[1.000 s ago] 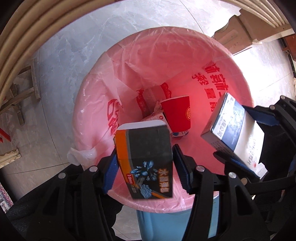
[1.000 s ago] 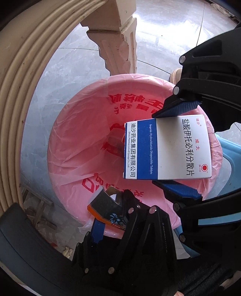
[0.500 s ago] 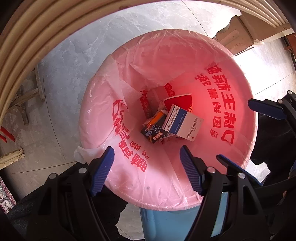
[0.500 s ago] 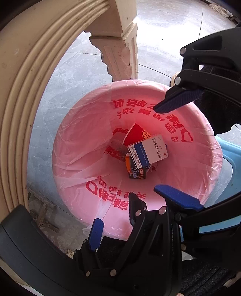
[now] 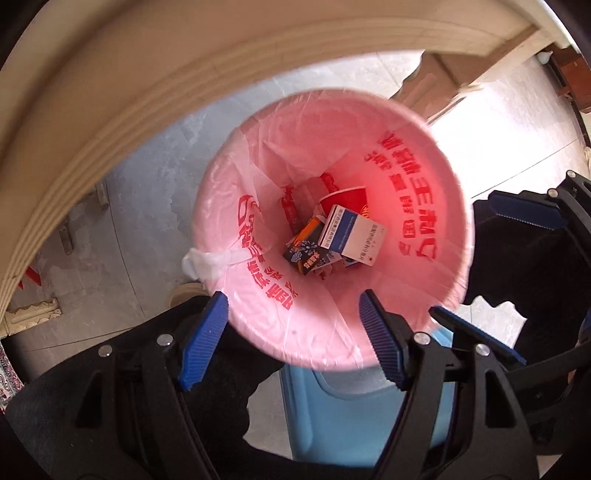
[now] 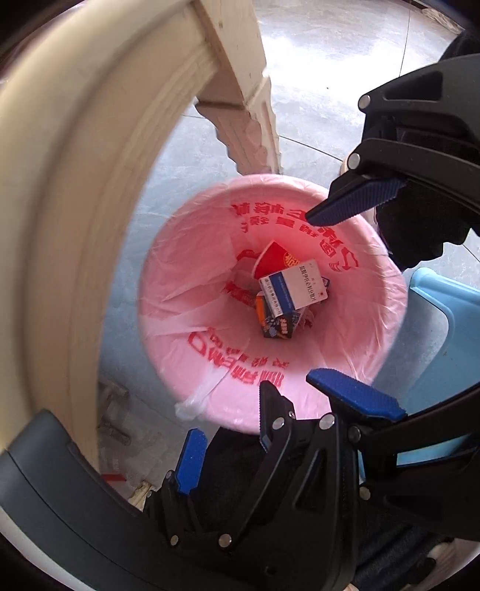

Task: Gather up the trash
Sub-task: 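Raise both tools from the bin back over the table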

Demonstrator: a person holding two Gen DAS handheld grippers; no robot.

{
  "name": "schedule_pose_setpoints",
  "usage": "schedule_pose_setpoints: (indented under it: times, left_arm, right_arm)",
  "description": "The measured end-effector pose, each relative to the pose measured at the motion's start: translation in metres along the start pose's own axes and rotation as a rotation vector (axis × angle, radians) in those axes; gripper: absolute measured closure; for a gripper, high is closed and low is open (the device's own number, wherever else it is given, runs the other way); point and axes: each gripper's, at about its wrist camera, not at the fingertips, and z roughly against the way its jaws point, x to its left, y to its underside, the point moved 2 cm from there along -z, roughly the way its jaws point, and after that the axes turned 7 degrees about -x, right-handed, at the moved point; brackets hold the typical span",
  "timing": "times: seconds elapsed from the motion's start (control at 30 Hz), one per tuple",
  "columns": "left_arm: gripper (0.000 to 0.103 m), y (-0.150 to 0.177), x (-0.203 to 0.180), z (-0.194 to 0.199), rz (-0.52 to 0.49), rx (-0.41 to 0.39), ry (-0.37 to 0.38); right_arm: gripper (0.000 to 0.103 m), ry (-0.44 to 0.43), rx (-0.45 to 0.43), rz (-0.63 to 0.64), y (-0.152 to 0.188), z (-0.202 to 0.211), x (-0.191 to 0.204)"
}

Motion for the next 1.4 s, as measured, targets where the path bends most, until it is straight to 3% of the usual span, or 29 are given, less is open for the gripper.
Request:
schedule_pose_setpoints:
  times: [0.2, 0.27, 0.43, 0.53, 0.67, 0.77, 0.9, 1.0, 1.23, 1.4]
  left_arm:
    - [0.025, 0.005, 0.013, 0.092, 0.07, -0.109, 0.074]
    - [0.022, -0.005, 0.021, 0.125, 0.098, -0.142, 0.066]
    - [0.02, -0.051, 0.046, 0.207, 0.187, -0.207, 0.019]
    - [0.018, -0.082, 0.058, 0.253, 0.22, -0.254, -0.001]
    - [0.014, -0.125, 0.068, 0.306, 0.253, -0.312, -0.055]
    - [0.013, -0.154, 0.075, 0.33, 0.301, -0.324, -0.018]
    - [0.013, -0.185, 0.077, 0.345, 0.366, -0.347, -0.026]
    - [0.011, -0.209, 0.076, 0.34, 0.383, -0.332, -0.02]
    - [0.011, -0.26, 0.084, 0.3, 0.422, -0.212, -0.062]
    - [0.011, -0.282, 0.096, 0.271, 0.465, -0.201, -0.062]
  right_arm:
    - [0.013, -0.022, -0.176, 0.004, -0.011, 0.091, 0.007]
    - [0.01, -0.023, -0.229, 0.029, -0.023, 0.12, 0.006]
    - [0.009, 0.034, -0.351, 0.137, -0.069, 0.196, -0.006]
    - [0.007, 0.026, -0.415, 0.204, -0.103, 0.241, -0.015]
    - [0.007, 0.01, -0.456, 0.31, -0.148, 0.283, -0.028]
    - [0.007, -0.004, -0.44, 0.355, -0.179, 0.299, -0.045]
    - [0.007, -0.024, -0.422, 0.423, -0.215, 0.311, -0.071]
    - [0.007, -0.094, -0.387, 0.457, -0.238, 0.316, -0.089]
    - [0.007, -0.11, -0.34, 0.486, -0.286, 0.292, -0.125]
    - [0.007, -0.117, -0.306, 0.502, -0.307, 0.263, -0.142]
